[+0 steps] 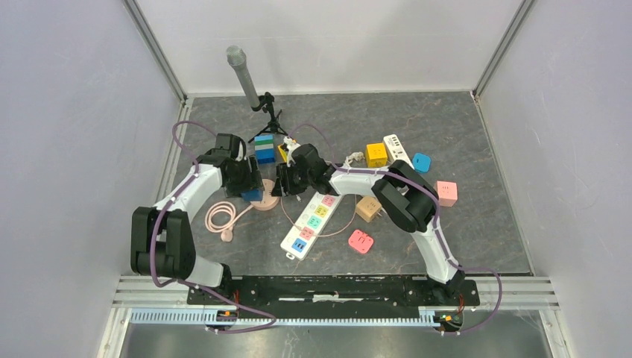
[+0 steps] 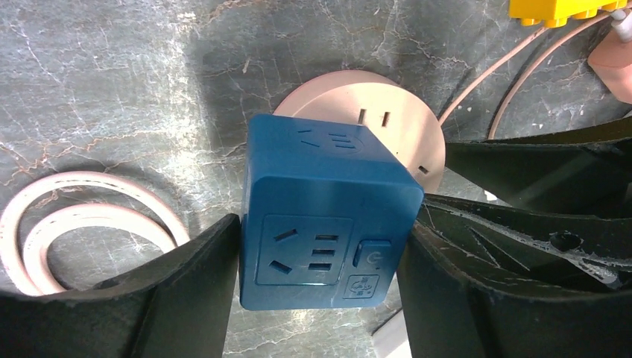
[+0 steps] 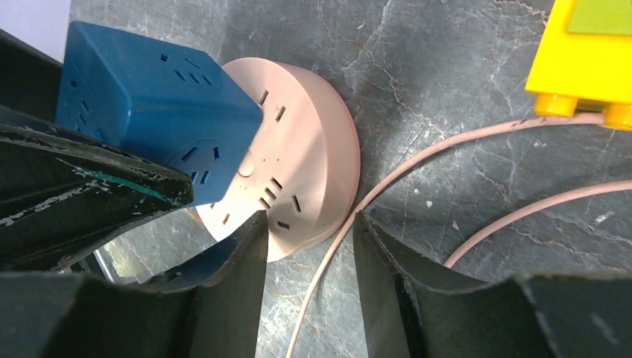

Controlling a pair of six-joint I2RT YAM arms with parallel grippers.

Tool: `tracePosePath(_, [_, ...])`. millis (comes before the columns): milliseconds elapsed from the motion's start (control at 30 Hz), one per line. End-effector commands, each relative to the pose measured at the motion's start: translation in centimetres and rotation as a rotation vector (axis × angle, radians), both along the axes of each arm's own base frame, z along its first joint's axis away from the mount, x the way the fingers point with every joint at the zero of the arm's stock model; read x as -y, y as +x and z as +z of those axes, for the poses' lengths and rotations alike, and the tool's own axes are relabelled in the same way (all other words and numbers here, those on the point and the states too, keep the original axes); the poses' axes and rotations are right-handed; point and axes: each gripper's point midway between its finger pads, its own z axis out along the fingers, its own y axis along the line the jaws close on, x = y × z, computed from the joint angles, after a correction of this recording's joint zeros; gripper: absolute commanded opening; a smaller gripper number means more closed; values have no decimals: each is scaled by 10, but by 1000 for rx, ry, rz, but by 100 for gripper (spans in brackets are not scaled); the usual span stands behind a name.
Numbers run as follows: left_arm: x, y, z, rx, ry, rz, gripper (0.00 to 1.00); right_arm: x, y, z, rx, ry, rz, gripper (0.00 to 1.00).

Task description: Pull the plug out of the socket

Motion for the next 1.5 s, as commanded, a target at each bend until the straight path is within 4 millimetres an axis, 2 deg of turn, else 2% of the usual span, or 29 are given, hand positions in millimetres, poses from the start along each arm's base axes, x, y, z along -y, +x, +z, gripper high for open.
tracePosePath(0, [-3, -6, -5, -48, 31, -33, 69, -12, 3, 2, 0, 41, 6, 49])
tracePosePath(133, [1, -4, 3, -35, 14, -40, 51, -5, -3, -13, -31, 3, 5, 44])
tracePosePath(267, [13, 1, 20, -12, -49, -47, 41, 20, -29, -51, -95, -162, 3, 41])
tracePosePath(367, [20, 3, 26, 0, -76, -47, 37, 31, -42, -70, -115, -229, -2, 39])
tracePosePath(533, [30, 3, 30, -4, -118, -73, 34, 51, -32, -88, -83, -382, -33, 36])
tracePosePath(700, [29, 8, 42, 3, -106, -85, 32, 74, -35, -106, -75, -471, -51, 36])
tracePosePath(800, [27, 10, 38, -5, -96, -68, 30, 73, -34, -104, -70, -466, -51, 36])
tracePosePath(900, [24, 7, 21, -24, -68, -49, 30, 64, -28, -93, -56, -445, -54, 36])
tracePosePath(967, [19, 3, 6, -47, -24, -32, 35, 58, -23, -88, -47, -433, -55, 37])
tracePosePath(1067, [12, -2, -9, -79, 35, -4, 49, 50, -20, -82, -29, -402, -41, 46])
tracePosePath(1167, [-2, -1, -14, -83, 108, 32, 53, 47, -17, -79, -11, -377, -38, 49])
tracePosePath(1200, [-4, 0, -14, -80, 119, 36, 52, 47, -18, -81, -13, -379, -33, 49])
tracePosePath(1267, [-1, 2, -14, -85, 109, 23, 42, 48, -17, -84, -21, -391, -33, 46])
tracePosePath(1333, [8, 4, -12, -86, 65, -8, 26, 51, -18, -90, -24, -412, -28, 41])
tracePosePath(1400, [28, 3, -9, -97, -19, -88, 19, 58, -17, -96, -16, -462, -26, 36])
tracePosePath(1467, [41, -1, -8, -120, -85, -153, 15, 62, -25, -104, -28, -497, -5, 35])
